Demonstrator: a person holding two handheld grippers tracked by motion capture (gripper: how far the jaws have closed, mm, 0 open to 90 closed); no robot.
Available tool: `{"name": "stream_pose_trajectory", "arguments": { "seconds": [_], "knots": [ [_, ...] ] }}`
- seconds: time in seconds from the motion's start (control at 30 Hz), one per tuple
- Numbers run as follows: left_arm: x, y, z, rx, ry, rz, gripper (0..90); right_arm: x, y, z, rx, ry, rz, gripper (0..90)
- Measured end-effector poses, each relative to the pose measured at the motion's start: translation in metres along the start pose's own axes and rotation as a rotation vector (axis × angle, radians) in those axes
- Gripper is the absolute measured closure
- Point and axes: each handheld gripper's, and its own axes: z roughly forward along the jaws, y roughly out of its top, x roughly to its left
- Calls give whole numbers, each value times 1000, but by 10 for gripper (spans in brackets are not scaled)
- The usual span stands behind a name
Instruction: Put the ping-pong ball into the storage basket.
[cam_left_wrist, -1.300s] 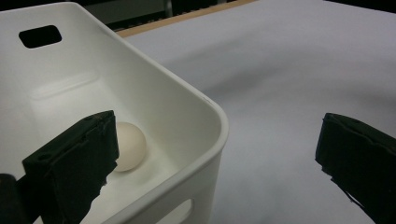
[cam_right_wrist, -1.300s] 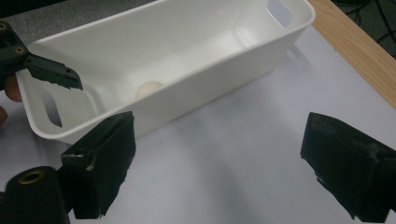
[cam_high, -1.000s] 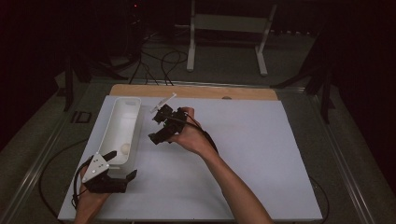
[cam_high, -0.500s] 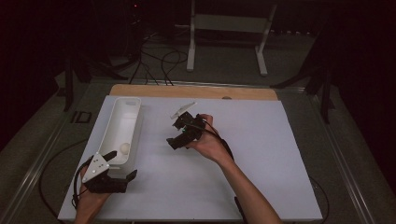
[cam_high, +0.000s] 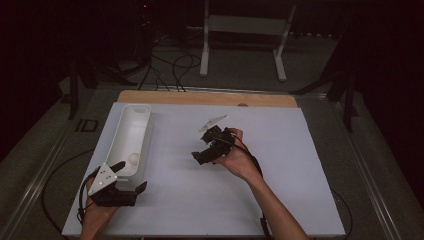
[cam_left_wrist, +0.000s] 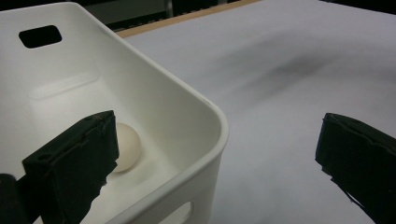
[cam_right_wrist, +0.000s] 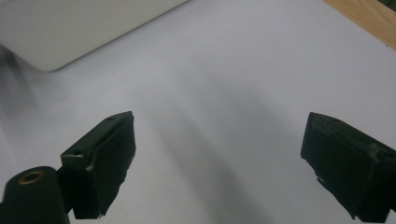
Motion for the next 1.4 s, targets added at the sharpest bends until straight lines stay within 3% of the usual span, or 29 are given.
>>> {"name": "stream_pose_trajectory", "arguments": {
  "seconds": [0.47, 0.9, 1.1, 1.4],
  "knots": [
    [-1, 0, 0, 1, 1, -2, 1, -12, -24, -13, -16, -21, 40, 97],
    [-1, 0, 0, 1, 4, -3, 1, -28, -72, -32, -52, -44, 108, 96],
    [-1, 0, 0, 2, 6, -4, 1, -30, -94, -41, -58, -78, 113, 97],
    [-1, 0, 0, 3, 11, -4, 1, -35, -130, -59, -131, -110, 158, 97]
  ]
}}
